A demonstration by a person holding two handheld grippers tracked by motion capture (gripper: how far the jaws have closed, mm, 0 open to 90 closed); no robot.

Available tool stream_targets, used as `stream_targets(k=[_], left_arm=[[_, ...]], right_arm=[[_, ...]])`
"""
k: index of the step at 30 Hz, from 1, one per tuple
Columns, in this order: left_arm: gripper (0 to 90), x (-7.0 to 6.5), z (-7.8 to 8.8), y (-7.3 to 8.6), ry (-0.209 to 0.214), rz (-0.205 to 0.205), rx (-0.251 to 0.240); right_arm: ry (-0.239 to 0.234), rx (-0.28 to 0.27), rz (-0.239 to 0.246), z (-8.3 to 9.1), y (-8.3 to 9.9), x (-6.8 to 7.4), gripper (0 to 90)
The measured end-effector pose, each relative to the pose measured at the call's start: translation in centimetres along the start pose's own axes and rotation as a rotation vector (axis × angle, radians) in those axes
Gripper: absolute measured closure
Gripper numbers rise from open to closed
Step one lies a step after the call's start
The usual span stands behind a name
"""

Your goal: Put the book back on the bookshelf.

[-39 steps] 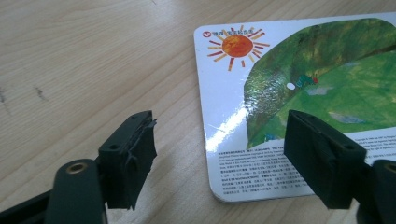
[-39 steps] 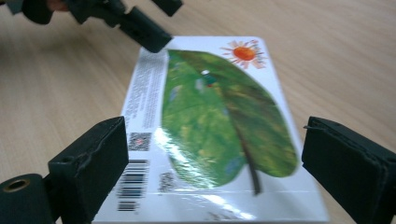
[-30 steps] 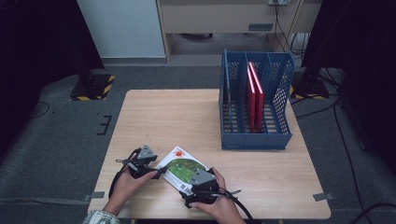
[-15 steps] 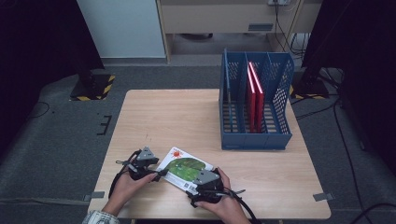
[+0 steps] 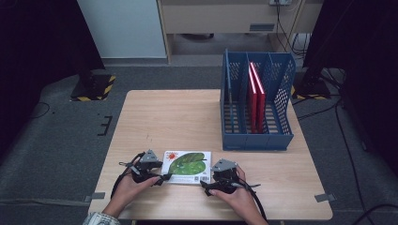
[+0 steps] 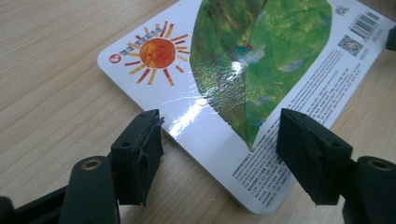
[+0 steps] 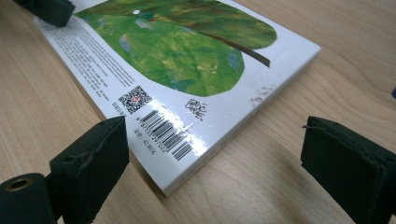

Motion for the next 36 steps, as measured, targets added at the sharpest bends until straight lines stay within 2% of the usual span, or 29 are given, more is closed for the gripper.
stream_targets(k=[3,6,10,14,16,19,25,34,36], left_arm=[[28.2,0.0,0.0,0.0,0.002,-0.001,0.001],[23.2,0.6,0.1,-0.3,-0.029,-0.009,-0.010],[20.3,2.0,0.6,-1.5,-0.038,0.037,-0.080],[18.7,3.2,0.5,-2.5,-0.042,0.056,-0.091],[19.0,3.8,0.3,-3.1,-0.033,0.074,-0.101],[19.6,4.0,-0.4,-3.4,-0.005,0.070,-0.068],[21.4,4.0,-1.5,-3.6,0.023,0.076,-0.037],[22.1,4.2,-2.1,-3.4,0.016,0.072,0.005],[21.2,4.1,-2.3,-3.2,0.028,0.076,0.022]], right_arm=[[-0.006,0.003,-0.024,-0.1,0.0,-0.3,7.8],[-0.004,0.000,-0.027,-0.1,0.0,-0.5,8.4],[-0.011,-0.011,-0.031,0.0,-0.2,-0.5,9.9],[-0.039,-0.029,-0.028,0.0,-0.6,0.0,9.1],[-0.049,-0.021,-0.030,-0.2,-0.6,0.2,8.6],[-0.052,-0.012,-0.033,-0.4,-0.4,0.2,8.5],[-0.053,-0.009,-0.022,-0.6,-0.4,0.6,8.6],[-0.068,0.021,0.004,-1.0,0.2,1.4,7.6],[-0.069,0.023,0.011,-1.0,0.2,1.6,7.6]])
Point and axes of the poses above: each handheld gripper's, and its own axes: z roughly backward along the jaws, y roughly out of its underside, x roughly to its left, the point moved 8 cm from there along -z, roughly forward along the jaws, and after that the axes turned 1 degree about -z, right-handed, at the moved point
